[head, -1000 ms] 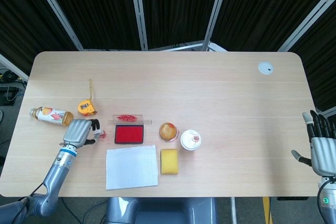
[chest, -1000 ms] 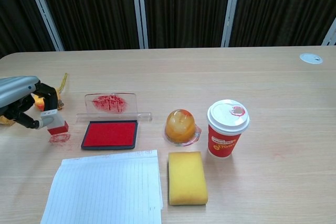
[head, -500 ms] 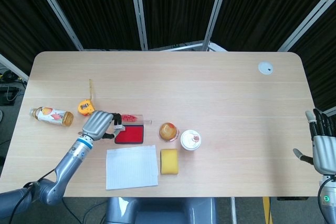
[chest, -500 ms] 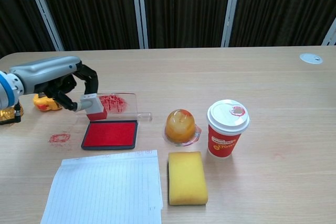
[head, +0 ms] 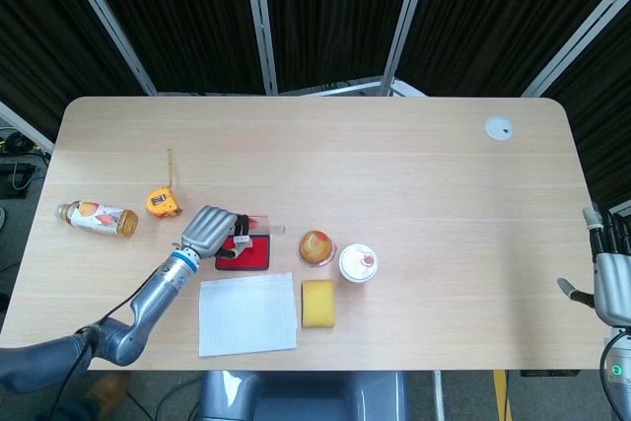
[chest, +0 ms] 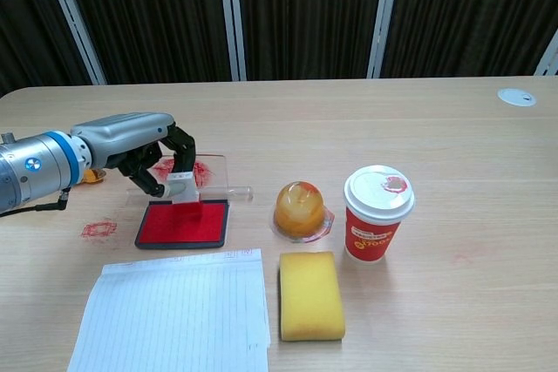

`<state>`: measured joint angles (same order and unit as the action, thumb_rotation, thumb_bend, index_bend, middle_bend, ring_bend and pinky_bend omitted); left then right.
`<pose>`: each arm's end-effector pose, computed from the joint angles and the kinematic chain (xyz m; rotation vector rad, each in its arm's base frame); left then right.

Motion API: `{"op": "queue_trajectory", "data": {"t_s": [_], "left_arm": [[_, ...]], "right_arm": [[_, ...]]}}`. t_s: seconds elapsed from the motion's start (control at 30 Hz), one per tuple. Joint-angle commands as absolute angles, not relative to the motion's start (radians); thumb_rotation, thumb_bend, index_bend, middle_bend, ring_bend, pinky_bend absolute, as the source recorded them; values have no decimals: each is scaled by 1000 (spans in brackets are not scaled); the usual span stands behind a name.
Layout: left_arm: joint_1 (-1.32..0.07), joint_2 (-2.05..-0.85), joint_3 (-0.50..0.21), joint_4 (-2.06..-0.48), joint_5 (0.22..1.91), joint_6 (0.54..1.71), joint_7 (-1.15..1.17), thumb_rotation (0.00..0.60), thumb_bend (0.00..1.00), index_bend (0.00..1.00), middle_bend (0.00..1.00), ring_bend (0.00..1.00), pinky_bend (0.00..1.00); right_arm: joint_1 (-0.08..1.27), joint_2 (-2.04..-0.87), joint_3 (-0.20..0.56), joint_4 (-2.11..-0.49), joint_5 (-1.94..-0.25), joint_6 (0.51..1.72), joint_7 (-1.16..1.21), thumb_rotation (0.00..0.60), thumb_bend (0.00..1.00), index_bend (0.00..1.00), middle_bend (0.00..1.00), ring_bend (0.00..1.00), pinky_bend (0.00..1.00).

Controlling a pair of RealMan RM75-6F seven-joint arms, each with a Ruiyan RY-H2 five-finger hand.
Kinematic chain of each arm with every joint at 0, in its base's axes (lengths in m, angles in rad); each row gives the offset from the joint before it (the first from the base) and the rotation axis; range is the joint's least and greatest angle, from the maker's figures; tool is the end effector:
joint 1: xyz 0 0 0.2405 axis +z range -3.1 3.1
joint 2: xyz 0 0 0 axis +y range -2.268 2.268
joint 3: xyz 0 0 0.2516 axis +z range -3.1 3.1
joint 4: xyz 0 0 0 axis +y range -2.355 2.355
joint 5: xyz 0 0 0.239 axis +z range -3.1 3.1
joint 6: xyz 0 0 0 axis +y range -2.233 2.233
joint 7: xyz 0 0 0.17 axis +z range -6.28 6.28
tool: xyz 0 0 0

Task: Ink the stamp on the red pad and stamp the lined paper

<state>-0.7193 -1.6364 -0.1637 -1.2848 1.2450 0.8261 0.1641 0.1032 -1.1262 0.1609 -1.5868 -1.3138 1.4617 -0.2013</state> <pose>-0.1654 0.3714 -0.0893 -1.9569 -1.0324 -0.8806 -0.3377 -0.2388 0.1590 1.2481 -0.7653 0.7245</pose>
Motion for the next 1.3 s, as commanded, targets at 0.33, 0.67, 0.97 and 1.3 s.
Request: {"op": "queue_trajectory", "data": {"t_s": [0.33,0.67,0.97,1.3], "left_arm": [[-744,-1704,-164,-1212,1228,840,178,600,367,548,546,842,894],[-756,-1715,-154,-1191,1234,830,164,600,367,551,548,842,894],[-755,-1721,-142,-1172,1229,826,158,600,367,555,549,842,894],[-750,-1741,-125,-1139,1233,826,153,600,368,562,550,841,894]], "right_arm": [[107,-1124,167,-1571,-1295,1450,-188,600,0,0,0,0,0],[108,-1124,170,-1565,-1284,1445,-187,600,0,0,0,0,0],[108,-1125,169,-1565,-1284,1447,-188,600,0,0,0,0,0],[113,-1122,174,-1562,-1279,1441,-180,600,0,0,0,0,0]]}}
